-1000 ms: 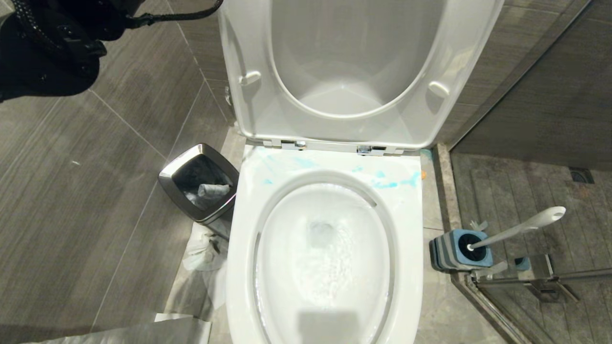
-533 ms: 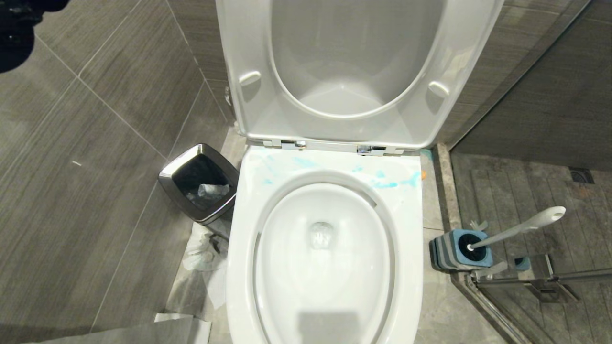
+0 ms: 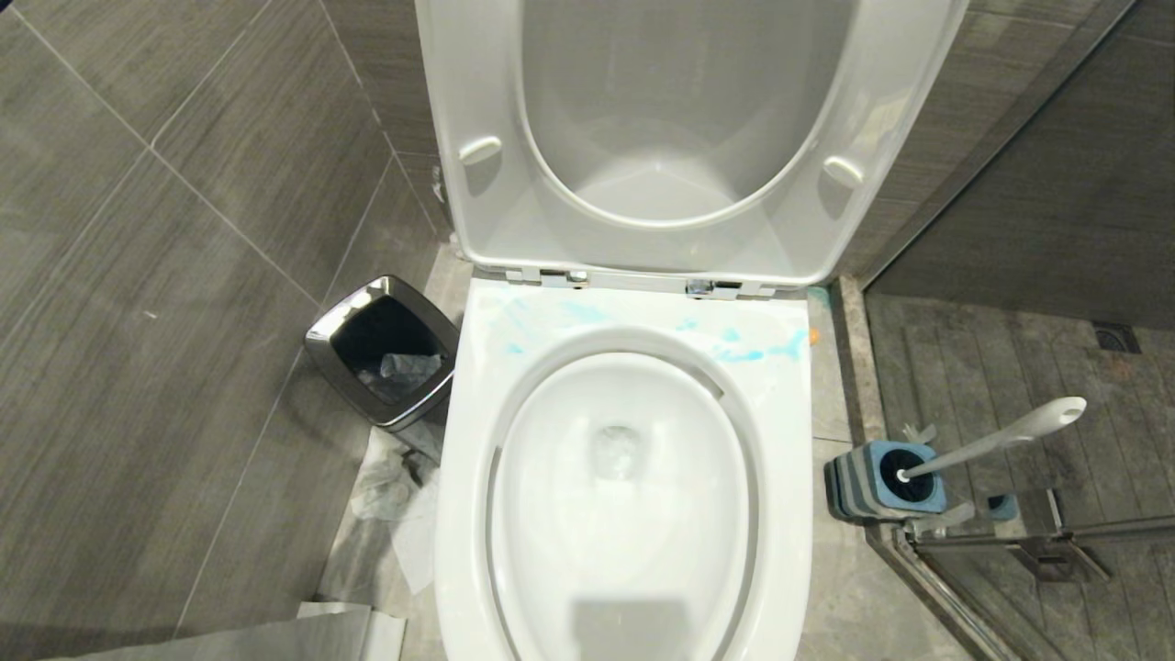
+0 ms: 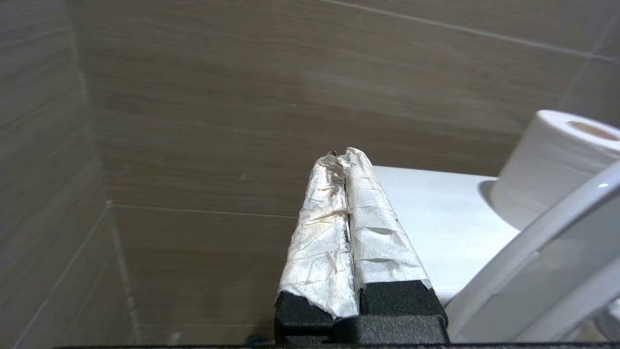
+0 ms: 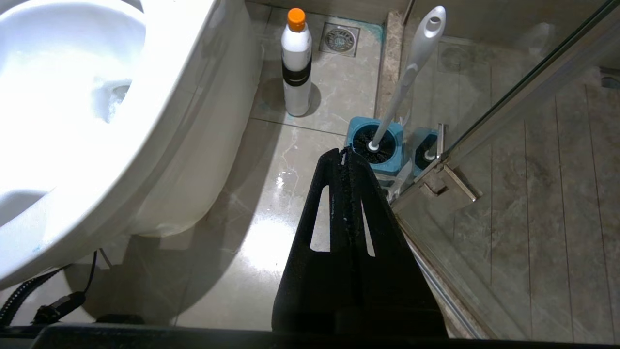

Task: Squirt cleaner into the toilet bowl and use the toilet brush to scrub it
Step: Flush the toilet, then close the toilet lid

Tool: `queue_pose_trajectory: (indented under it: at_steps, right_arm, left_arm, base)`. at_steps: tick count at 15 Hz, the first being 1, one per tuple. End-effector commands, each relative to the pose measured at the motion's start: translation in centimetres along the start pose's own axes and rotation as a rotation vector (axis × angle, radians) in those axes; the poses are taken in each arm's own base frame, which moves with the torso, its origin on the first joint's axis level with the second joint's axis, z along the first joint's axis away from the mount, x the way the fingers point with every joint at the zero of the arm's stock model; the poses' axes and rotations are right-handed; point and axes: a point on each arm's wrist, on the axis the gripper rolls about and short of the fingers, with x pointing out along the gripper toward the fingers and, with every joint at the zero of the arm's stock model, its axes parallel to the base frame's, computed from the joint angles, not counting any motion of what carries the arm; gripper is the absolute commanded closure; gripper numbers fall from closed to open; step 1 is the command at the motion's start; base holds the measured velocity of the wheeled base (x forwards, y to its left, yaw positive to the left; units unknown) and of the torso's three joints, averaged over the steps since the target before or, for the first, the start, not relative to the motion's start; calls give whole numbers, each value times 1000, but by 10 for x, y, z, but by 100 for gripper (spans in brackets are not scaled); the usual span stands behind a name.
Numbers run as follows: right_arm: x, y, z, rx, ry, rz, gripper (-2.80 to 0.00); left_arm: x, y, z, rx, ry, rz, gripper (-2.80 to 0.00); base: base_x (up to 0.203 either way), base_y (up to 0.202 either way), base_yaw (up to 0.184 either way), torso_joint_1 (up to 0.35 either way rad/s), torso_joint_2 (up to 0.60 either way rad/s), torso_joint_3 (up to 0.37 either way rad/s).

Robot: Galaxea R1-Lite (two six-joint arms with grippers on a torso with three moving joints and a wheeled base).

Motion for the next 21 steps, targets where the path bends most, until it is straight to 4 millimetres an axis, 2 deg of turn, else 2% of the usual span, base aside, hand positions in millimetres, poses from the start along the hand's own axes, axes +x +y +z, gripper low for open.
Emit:
queue_pose_trajectory:
  at_steps: [1, 4, 8, 10, 15, 21]
  right_arm:
    - [2, 0, -7, 0, 25, 0, 0]
    - [2, 0, -7, 0, 25, 0, 0]
    - [2, 0, -7, 0, 25, 0, 0]
    - [2, 0, -7, 0, 25, 0, 0]
    - [2, 0, -7, 0, 25, 0, 0]
    - [2, 0, -7, 0, 25, 0, 0]
  left_arm:
    - [0, 21, 1, -36, 2, -91, 0]
    - [1, 25, 0, -188, 8, -179, 0]
    - [7, 22, -14, -227, 27, -333, 0]
    - [9, 22, -22, -282, 52, -354, 0]
    - [18, 12, -53, -224, 84, -383, 0]
    - [23, 2, -72, -221, 95, -404, 0]
  base:
    - [0, 0, 0, 0, 0, 0]
    - [0, 0, 0, 0, 0, 0]
    - [0, 0, 0, 0, 0, 0]
    - [0, 0, 0, 0, 0, 0]
    - [0, 0, 0, 0, 0, 0]
    - [0, 0, 0, 0, 0, 0]
